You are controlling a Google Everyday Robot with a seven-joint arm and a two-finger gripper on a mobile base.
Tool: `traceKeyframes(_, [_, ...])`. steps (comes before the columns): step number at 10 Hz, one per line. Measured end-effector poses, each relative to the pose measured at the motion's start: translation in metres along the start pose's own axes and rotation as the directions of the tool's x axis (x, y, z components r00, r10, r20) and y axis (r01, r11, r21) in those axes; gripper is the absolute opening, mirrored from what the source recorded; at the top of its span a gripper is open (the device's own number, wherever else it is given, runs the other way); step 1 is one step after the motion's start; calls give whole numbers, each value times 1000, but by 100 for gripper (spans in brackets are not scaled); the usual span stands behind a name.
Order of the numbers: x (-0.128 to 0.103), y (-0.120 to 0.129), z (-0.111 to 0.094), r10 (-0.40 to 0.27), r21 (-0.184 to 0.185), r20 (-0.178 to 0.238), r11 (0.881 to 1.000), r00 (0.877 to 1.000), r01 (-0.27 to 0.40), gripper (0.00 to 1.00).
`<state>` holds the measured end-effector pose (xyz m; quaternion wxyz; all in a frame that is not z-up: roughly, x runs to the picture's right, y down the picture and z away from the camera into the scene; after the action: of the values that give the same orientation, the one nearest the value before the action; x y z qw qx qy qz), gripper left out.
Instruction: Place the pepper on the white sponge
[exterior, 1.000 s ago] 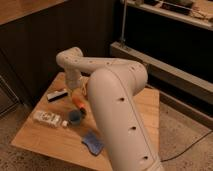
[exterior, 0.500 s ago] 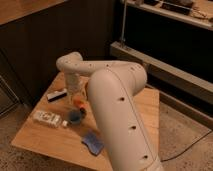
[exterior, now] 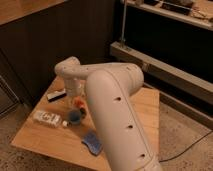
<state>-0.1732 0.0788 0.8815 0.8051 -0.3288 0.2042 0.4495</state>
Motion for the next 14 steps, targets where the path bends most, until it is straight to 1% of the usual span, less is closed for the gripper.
traceKeyframes(1, [-1,-4,3,16,13,8,1000,1000,-16,65])
traceKeyframes(3, [-5,-9,9,43,26,21,999,999,-43,65])
traceKeyframes(6, [-10,-10,17,57,27,24,998,998,-57,65])
traceKeyframes(9, [-16,-9,27,40,11,12,999,999,-40,64])
traceKeyframes(10, [-18,-10,33,28,7,3,1000,1000,-28,54])
traceKeyframes(11, [-18,-11,34,24,6,1,1000,1000,-24,48])
traceKeyframes(12, [-19,-12,37,19,5,-4,1000,1000,-19,36])
traceKeyframes(14, [-22,-14,35,22,2,-5,1000,1000,-22,16])
